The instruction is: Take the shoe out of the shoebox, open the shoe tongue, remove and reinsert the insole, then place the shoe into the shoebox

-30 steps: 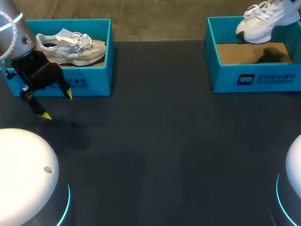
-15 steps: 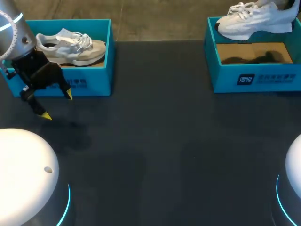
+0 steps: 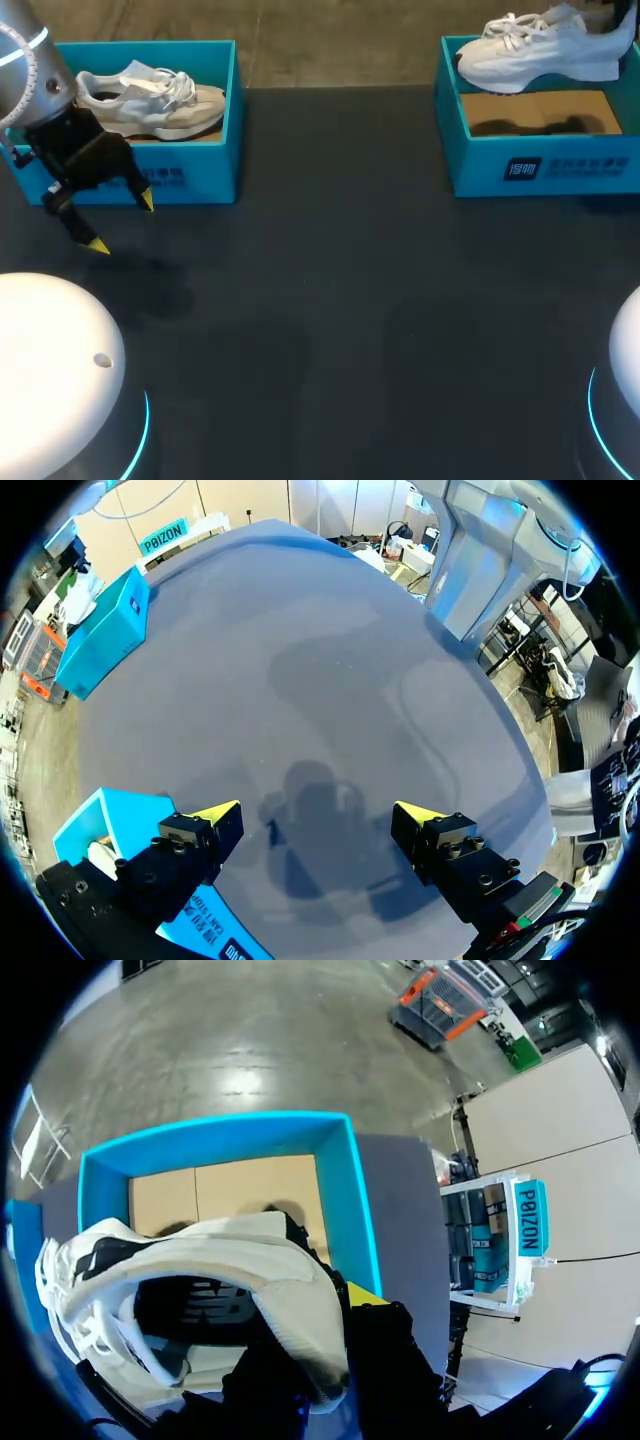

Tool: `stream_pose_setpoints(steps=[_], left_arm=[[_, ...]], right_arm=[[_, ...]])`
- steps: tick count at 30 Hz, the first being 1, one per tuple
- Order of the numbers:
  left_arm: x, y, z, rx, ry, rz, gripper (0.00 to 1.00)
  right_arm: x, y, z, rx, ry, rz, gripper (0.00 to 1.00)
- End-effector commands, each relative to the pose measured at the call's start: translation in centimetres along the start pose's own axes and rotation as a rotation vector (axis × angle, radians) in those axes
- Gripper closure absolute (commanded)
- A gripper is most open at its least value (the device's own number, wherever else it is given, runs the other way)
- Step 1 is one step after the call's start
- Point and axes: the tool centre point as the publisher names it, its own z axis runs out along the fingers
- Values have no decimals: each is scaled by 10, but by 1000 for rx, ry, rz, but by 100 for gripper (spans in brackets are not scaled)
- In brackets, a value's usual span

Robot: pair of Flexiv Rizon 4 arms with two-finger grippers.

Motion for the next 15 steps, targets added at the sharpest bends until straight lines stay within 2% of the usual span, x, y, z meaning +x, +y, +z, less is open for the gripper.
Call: stream_pose_setpoints(steps=[1,7,15], left_arm=[[1,0,0,-2,0,0,0],[1,0,0,-2,0,0,0],[1,0,0,-2,0,0,0]], right_arm=[[-2,-3,-1,-6,3,0,100],[-2,-3,-1,-6,3,0,100],[-15,5,21,32,-1,37,100]])
